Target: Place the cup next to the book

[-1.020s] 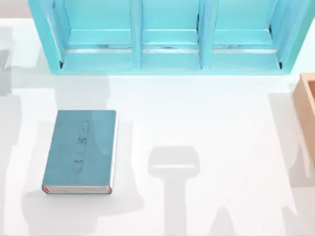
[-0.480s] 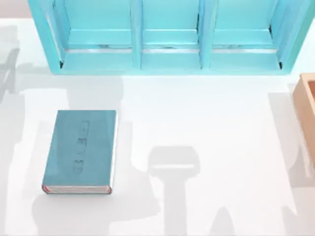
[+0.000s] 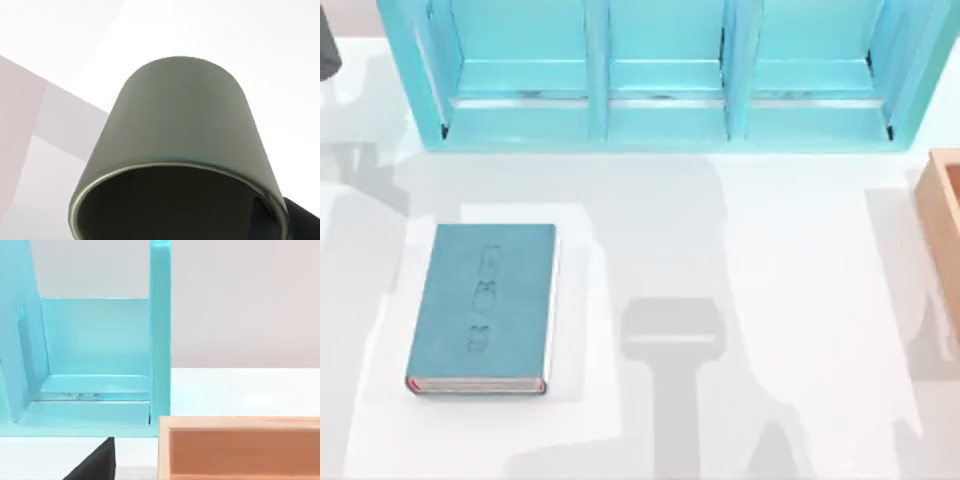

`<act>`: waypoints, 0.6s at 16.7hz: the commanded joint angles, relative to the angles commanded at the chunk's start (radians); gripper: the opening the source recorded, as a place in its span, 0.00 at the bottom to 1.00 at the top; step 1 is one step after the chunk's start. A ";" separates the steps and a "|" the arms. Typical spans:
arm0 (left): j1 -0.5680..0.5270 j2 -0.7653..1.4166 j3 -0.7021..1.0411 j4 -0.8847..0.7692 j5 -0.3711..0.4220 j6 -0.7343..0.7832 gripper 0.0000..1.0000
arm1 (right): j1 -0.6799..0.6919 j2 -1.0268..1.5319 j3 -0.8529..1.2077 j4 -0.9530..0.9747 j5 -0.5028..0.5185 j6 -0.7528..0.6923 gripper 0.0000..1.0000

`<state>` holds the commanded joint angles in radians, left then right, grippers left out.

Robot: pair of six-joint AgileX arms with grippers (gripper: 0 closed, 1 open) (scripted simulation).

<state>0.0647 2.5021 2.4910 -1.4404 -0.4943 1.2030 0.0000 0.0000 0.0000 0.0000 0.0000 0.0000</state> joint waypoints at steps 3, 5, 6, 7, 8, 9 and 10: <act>-0.058 -0.128 -0.190 -0.058 0.108 -0.331 0.00 | 0.000 0.000 0.000 0.000 0.000 0.000 1.00; -0.098 -0.216 -0.322 -0.097 0.182 -0.558 0.00 | 0.000 0.000 0.000 0.000 0.000 0.000 1.00; -0.117 -0.261 -0.386 -0.115 0.218 -0.671 0.00 | 0.000 0.000 0.000 0.000 0.000 0.000 1.00; -0.136 -0.306 -0.449 -0.132 0.253 -0.781 0.00 | 0.000 0.000 0.000 0.000 0.000 0.000 1.00; -0.155 -0.351 -0.510 -0.147 0.288 -0.886 0.00 | 0.000 0.000 0.000 0.000 0.000 0.000 1.00; -0.173 -0.395 -0.567 -0.161 0.321 -0.983 0.00 | 0.000 0.000 0.000 0.000 0.000 0.000 1.00; -0.191 -0.438 -0.619 -0.173 0.351 -1.070 0.00 | 0.000 0.000 0.000 0.000 0.000 0.000 1.00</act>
<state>-0.1259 2.0642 1.8719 -1.6133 -0.1433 0.1328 0.0000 0.0000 0.0000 0.0000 0.0000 0.0000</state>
